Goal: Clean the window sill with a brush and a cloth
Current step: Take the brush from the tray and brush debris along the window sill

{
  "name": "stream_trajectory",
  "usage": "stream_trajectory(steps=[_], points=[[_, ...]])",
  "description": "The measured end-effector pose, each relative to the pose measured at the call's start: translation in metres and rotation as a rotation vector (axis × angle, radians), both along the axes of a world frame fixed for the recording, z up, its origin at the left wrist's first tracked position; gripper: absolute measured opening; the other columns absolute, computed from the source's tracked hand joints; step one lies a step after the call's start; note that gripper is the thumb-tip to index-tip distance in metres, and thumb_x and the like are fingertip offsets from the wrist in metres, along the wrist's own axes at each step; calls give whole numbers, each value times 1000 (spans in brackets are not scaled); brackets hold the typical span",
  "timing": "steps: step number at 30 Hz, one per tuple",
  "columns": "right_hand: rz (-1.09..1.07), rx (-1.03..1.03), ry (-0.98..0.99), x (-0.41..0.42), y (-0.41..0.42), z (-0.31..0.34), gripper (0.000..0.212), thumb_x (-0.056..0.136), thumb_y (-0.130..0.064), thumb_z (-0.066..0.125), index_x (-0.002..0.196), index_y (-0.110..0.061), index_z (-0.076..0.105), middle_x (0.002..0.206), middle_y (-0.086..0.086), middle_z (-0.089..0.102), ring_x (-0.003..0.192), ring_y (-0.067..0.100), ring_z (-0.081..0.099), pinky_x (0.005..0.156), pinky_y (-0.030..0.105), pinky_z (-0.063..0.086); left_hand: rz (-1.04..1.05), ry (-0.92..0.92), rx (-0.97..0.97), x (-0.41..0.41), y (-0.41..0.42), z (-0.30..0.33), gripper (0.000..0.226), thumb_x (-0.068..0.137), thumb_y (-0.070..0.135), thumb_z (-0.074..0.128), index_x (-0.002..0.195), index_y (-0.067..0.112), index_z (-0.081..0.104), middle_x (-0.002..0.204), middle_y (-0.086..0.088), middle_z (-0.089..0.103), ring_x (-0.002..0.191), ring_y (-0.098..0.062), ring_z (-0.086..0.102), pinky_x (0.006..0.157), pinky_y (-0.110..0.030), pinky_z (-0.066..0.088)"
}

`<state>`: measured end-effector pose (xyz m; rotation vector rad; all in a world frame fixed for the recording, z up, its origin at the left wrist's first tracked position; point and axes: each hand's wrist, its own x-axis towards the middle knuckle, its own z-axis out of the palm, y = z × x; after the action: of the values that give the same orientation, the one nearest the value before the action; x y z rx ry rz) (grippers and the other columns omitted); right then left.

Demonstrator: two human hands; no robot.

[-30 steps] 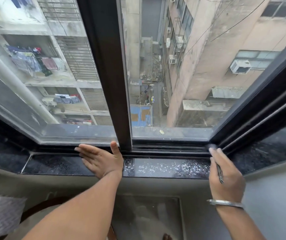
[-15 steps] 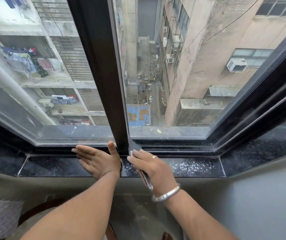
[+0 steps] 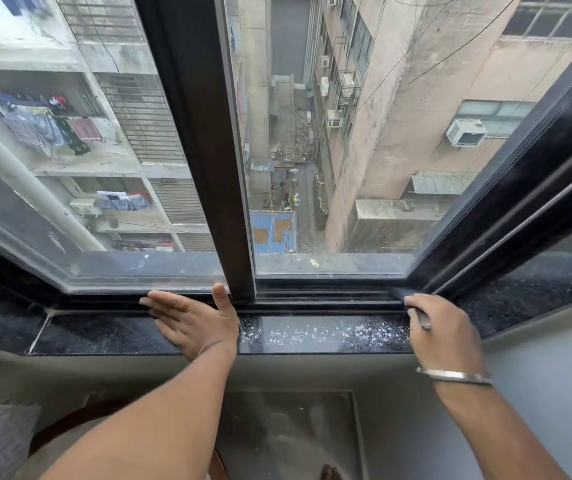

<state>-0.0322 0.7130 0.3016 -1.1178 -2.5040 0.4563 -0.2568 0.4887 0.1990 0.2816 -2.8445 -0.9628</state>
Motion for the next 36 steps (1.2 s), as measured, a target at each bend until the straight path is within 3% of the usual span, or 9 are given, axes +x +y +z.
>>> stream_trajectory(steps=[4, 9, 12, 15, 19, 24, 29, 32, 36], points=[[132, 111, 75, -6, -50, 16, 28, 79, -4, 67, 102, -19, 70, 108, 0, 73, 111, 26, 62, 94, 34, 48, -2, 8, -2, 0, 0, -2, 112, 88, 82, 8, 153, -8, -6, 163, -33, 1, 150, -45, 17, 122, -52, 15], [522, -120, 242, -49, -104, 15, 21, 82, -13, 65, 100, -23, 65, 104, -8, 71, 110, 12, 61, 104, 20, 40, -3, 14, -3, -1, 0, -3, 112, 87, 82, 8, 153, -7, -7, 163, -32, -1, 151, -45, 15, 122, -52, 15], [616, -294, 263, -86, -121, 5, 14, 86, -12, 63, 99, -16, 67, 101, -3, 72, 103, 13, 64, 98, 28, 47, -1, 11, 0, -1, 0, -3, 111, 88, 81, 9, 153, -8, -7, 163, -32, -1, 151, -45, 15, 122, -52, 14], [593, -380, 322, -110, -121, -2, 14, 82, -5, 65, 94, -11, 69, 95, 1, 72, 92, 14, 67, 84, 31, 53, -5, 6, 6, -1, 1, -1, 112, 87, 81, 9, 153, -9, -6, 163, -32, -1, 151, -45, 15, 122, -52, 13], [489, -394, 281, -107, -94, -13, 15, 78, -7, 70, 82, -21, 72, 86, -8, 75, 84, 4, 68, 77, 24, 55, -7, 2, 4, 1, 0, 0, 114, 86, 82, 6, 153, -8, -7, 163, -31, -2, 151, -44, 14, 122, -52, 13], [329, -347, 247, -73, -53, -21, 22, 75, 0, 73, 79, -22, 74, 78, -19, 69, 81, -9, 64, 75, 4, 45, -7, -1, 3, 0, 0, -1, 113, 86, 83, 8, 153, -7, -8, 163, -31, -2, 152, -43, 14, 122, -51, 12], [153, -288, 181, -39, -13, -14, 25, 76, -1, 72, 74, -26, 72, 73, -17, 69, 74, 4, 67, 71, 5, 46, -3, 3, 1, -1, -1, -5, 111, 88, 81, 12, 153, -6, -8, 163, -32, 0, 151, -44, 15, 122, -52, 15], [44, -166, 41, -21, 2, -5, 21, 78, 0, 67, 80, -19, 74, 86, -2, 74, 85, 22, 68, 76, 30, 54, -2, 5, 9, -2, -1, -6, 111, 88, 82, 12, 154, -6, -8, 163, -31, 0, 151, -44, 15, 122, -51, 13], [85, 137, 6, 3, -9, 5, 26, 78, 2, 66, 95, -17, 73, 101, 3, 73, 96, 26, 66, 83, 36, 54, -1, 19, 11, -2, -2, -7, 110, 89, 81, 12, 153, -7, -7, 163, -32, 1, 150, -45, 17, 121, -52, 15]])
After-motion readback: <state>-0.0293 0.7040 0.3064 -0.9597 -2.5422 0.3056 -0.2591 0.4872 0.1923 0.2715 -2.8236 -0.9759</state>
